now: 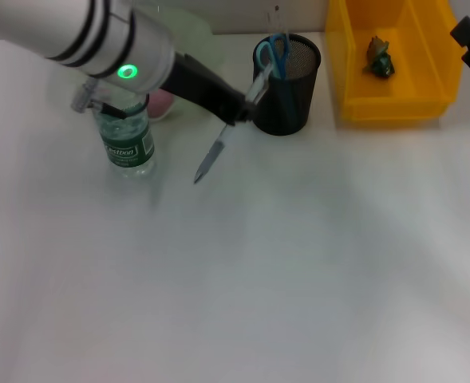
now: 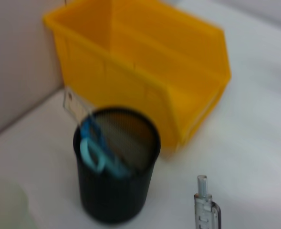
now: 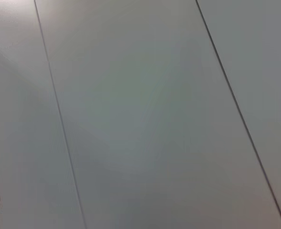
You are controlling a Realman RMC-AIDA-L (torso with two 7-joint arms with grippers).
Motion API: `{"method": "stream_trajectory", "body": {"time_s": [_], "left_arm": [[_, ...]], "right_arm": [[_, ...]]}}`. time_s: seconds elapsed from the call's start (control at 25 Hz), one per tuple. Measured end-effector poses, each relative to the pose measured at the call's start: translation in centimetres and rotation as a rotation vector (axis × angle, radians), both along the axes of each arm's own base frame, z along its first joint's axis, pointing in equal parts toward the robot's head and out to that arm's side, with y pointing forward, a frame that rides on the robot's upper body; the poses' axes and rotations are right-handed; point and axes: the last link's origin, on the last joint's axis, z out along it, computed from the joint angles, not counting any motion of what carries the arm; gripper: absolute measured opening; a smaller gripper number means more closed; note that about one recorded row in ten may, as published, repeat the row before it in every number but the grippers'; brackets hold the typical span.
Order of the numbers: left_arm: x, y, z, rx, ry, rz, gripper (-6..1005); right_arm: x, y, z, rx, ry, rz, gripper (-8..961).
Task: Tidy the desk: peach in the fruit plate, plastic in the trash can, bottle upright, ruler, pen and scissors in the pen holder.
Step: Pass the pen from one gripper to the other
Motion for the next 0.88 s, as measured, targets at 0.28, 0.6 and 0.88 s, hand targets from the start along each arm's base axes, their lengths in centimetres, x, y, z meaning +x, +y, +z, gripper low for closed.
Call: {"method": "stream_trajectory", "body": {"time_s": [0.28,0.6,0.88], "left_arm": [[-2.1,-0.7,2.0,0.04,-0.267,-0.077,188],[-4.2,-3.3,2.6,0.051,-0.581,-0.209,188],[-6.4,-6.0,1.6,0.0,-0.733,-0.34,188]], "right_arm": [[0.0,-2.3,-0.4,-0.142,-0.048,0.096,616],[-0.9,-4.0,-1.1,-0.279,-0.097,0.216,617],[-2.0,-5.0,-2.1,-0.415,-0.119,0.328,616]]}}
